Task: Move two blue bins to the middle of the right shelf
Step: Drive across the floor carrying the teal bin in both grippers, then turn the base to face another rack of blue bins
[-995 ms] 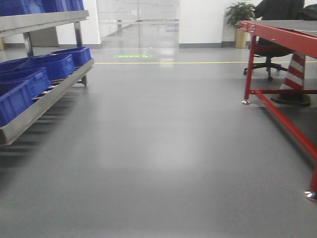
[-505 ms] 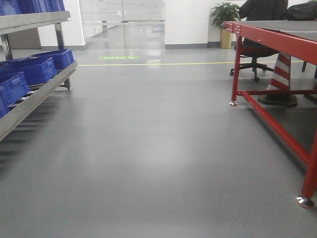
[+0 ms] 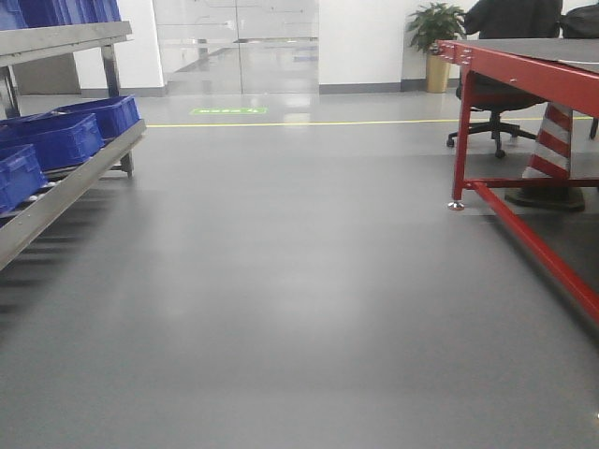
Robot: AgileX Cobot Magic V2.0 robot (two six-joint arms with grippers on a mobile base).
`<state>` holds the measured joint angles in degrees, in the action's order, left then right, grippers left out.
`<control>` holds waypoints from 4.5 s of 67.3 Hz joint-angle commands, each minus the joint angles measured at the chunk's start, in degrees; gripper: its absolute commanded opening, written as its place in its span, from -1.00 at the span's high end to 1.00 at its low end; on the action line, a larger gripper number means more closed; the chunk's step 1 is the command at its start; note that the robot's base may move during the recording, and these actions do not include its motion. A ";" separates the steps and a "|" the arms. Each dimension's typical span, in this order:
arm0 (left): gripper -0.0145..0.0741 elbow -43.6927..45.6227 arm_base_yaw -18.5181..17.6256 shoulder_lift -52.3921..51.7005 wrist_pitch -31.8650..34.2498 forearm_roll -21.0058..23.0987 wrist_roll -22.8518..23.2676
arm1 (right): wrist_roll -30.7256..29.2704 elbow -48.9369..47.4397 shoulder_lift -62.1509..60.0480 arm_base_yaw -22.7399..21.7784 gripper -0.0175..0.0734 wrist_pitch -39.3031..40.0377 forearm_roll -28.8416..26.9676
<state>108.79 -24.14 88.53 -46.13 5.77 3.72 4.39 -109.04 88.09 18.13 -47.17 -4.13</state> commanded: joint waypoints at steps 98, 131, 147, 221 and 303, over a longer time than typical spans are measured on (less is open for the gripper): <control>0.92 0.59 -0.60 -0.59 2.61 4.06 0.00 | -0.85 -0.70 -0.71 0.35 0.95 3.14 -2.50; 0.92 0.59 -0.60 -0.59 2.61 4.06 0.00 | -0.85 -0.70 -0.71 0.35 0.95 3.14 -2.50; 0.92 0.59 -0.60 -0.59 2.61 4.06 0.00 | -0.85 -0.70 -0.71 0.35 0.95 3.14 -2.50; 0.92 0.59 -0.60 -0.59 2.61 4.06 0.00 | -0.85 -0.70 -0.71 0.35 0.95 3.14 -2.50; 0.92 0.59 -0.60 -0.59 2.61 4.06 0.00 | -0.85 -0.70 -0.71 0.35 0.95 3.14 -2.50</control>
<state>108.79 -24.14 88.73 -46.02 5.87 3.72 4.39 -109.04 88.09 18.03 -47.17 -4.02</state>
